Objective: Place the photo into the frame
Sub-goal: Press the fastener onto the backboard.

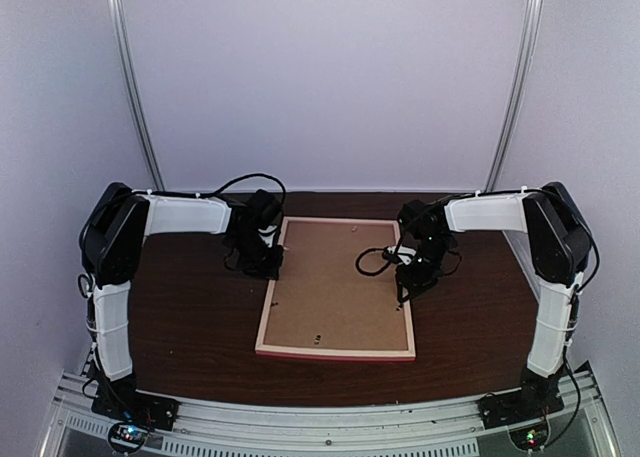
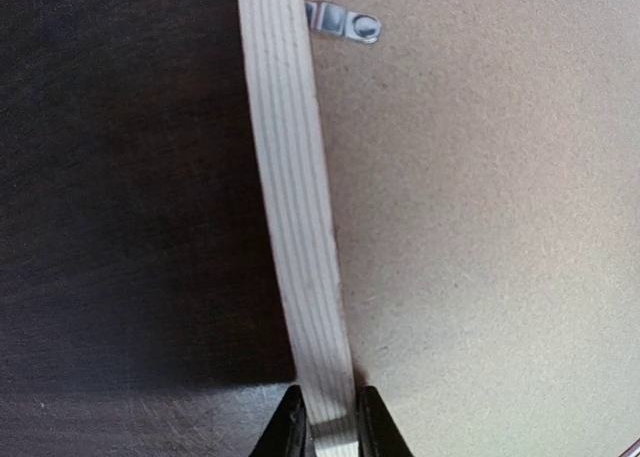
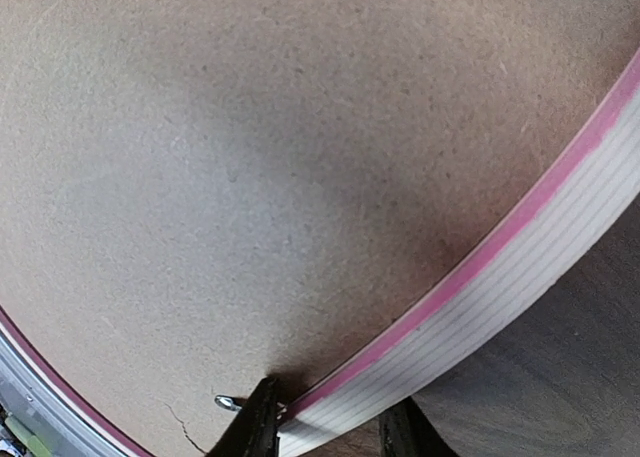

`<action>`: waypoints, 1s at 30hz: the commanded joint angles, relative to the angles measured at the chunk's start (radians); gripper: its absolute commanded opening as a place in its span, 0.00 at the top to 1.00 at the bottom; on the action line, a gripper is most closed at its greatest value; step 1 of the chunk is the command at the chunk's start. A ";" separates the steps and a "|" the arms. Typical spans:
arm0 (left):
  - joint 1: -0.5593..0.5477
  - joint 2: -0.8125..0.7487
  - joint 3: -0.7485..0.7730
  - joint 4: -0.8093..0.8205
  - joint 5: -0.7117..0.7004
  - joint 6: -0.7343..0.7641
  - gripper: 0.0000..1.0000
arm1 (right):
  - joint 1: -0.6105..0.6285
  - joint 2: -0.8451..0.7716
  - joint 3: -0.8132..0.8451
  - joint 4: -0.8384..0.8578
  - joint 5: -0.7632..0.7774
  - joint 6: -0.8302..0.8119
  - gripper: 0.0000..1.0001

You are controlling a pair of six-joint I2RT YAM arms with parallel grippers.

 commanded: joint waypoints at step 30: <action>-0.065 -0.095 -0.120 0.105 0.066 0.024 0.83 | -0.131 0.242 0.340 -0.159 0.030 0.082 0.58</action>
